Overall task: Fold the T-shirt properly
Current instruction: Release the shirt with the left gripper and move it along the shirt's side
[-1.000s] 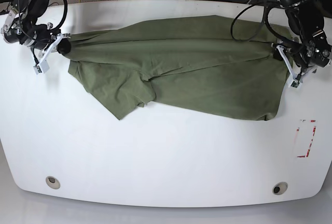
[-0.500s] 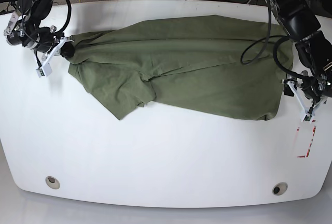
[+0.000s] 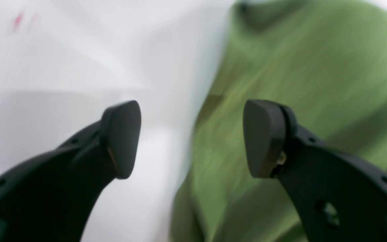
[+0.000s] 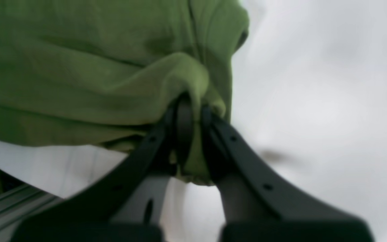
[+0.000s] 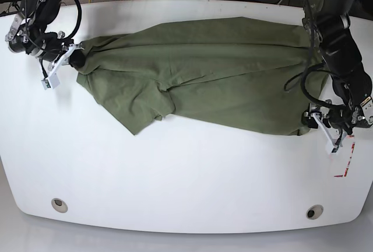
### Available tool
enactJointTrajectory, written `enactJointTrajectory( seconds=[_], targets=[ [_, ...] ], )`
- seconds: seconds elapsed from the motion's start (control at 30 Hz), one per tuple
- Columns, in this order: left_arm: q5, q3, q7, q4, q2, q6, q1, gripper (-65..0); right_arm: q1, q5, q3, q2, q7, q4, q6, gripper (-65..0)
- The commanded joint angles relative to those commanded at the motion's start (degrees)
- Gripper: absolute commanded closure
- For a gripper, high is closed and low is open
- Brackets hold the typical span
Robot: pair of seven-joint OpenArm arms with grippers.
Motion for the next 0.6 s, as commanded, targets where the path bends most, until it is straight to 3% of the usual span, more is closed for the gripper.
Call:
enactJointTrajectory(
  seconds=[0.4, 0.5, 0.6],
  targets=[
    [0.0, 3.43, -2.55, -5.1, 3.16, 0.0, -0.53, -42.5, 0.09, 0.26, 0.0, 0.0, 0.0, 0.0, 0.0, 0.0],
    [0.26, 3.25, -2.29, -3.69, 3.43, 0.0, -0.44, -28.2, 0.0, 0.35, 0.0, 0.0, 0.0, 0.0, 0.0, 0.0],
    [0.18, 3.16, -2.55, -3.6, 3.34, 0.0, -0.35, -8.3, 0.0, 0.0, 0.0, 0.0, 0.0, 0.0, 0.0, 0.0]
  ],
)
